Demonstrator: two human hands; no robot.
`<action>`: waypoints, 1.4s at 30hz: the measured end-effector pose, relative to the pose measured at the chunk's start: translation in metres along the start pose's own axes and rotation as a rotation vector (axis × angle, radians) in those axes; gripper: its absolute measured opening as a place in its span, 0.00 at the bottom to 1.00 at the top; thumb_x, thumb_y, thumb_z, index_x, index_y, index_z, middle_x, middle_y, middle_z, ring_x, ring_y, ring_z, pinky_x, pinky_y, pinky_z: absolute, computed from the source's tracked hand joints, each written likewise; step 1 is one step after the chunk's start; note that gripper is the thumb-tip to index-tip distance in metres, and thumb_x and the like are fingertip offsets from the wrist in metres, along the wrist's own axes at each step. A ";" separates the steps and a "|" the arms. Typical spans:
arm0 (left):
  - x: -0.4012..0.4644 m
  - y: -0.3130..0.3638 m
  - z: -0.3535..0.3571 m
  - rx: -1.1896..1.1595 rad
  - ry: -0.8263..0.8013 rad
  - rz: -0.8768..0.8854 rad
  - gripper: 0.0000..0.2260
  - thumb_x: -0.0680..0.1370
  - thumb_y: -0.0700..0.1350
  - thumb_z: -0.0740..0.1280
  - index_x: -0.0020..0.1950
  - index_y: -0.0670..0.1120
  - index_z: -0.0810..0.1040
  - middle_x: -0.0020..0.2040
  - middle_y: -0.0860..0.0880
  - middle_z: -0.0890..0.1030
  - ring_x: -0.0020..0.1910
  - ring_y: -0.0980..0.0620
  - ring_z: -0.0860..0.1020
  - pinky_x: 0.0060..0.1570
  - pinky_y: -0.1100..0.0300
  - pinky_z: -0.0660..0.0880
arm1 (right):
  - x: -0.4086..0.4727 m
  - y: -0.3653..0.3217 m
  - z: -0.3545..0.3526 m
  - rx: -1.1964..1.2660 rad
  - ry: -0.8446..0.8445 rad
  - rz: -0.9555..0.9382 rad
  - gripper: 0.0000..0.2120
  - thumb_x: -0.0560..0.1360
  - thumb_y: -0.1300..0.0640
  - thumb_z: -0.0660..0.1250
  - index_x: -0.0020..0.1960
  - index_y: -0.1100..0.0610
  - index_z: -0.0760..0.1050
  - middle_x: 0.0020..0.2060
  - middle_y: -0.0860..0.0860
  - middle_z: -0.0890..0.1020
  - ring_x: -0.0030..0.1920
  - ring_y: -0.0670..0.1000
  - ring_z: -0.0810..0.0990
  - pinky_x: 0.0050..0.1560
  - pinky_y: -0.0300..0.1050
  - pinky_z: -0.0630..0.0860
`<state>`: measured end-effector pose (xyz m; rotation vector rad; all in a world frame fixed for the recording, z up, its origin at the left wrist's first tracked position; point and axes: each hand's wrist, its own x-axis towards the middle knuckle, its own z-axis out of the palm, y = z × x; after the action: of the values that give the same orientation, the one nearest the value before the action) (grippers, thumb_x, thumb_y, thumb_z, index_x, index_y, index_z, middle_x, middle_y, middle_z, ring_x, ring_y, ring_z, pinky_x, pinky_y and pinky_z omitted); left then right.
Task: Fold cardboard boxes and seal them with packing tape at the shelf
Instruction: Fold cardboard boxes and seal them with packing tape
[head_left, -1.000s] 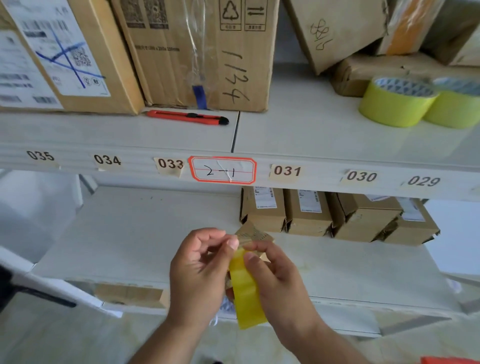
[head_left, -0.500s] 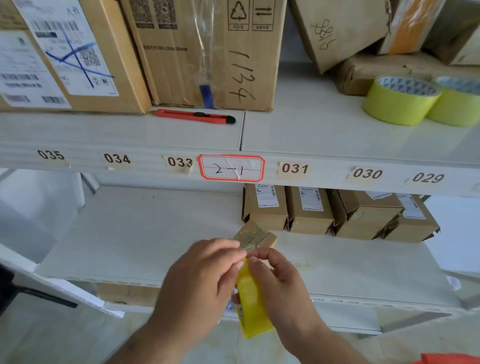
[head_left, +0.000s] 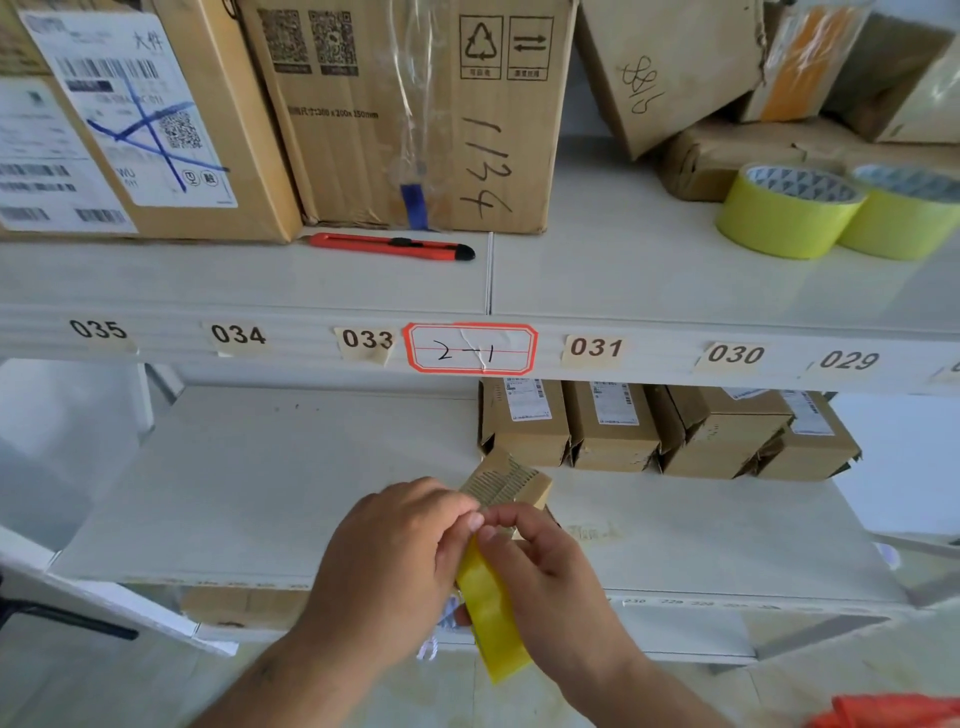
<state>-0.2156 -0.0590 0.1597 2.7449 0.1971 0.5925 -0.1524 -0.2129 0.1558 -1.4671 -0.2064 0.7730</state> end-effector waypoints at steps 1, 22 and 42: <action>0.000 0.000 0.001 0.008 0.019 -0.003 0.14 0.83 0.57 0.57 0.48 0.56 0.80 0.40 0.59 0.76 0.39 0.55 0.76 0.36 0.59 0.73 | 0.000 0.000 0.000 -0.006 -0.002 -0.001 0.09 0.85 0.56 0.65 0.49 0.48 0.81 0.44 0.63 0.85 0.38 0.64 0.87 0.45 0.63 0.83; -0.011 -0.007 -0.003 0.083 -0.060 0.060 0.11 0.82 0.53 0.59 0.43 0.52 0.74 0.39 0.57 0.72 0.36 0.54 0.73 0.27 0.58 0.70 | 0.002 0.019 0.001 -0.192 -0.063 -0.112 0.05 0.86 0.55 0.63 0.59 0.46 0.74 0.41 0.63 0.83 0.41 0.61 0.86 0.47 0.66 0.84; -0.025 -0.043 0.020 -0.142 -0.097 -0.075 0.08 0.84 0.58 0.55 0.51 0.58 0.69 0.35 0.60 0.74 0.31 0.55 0.72 0.30 0.61 0.66 | 0.021 0.045 0.017 -0.261 -0.116 -0.208 0.11 0.81 0.44 0.62 0.61 0.30 0.68 0.44 0.59 0.83 0.47 0.65 0.80 0.50 0.67 0.76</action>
<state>-0.2327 -0.0297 0.1181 2.6093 0.2249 0.4345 -0.1615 -0.1909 0.1095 -1.6160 -0.5573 0.6797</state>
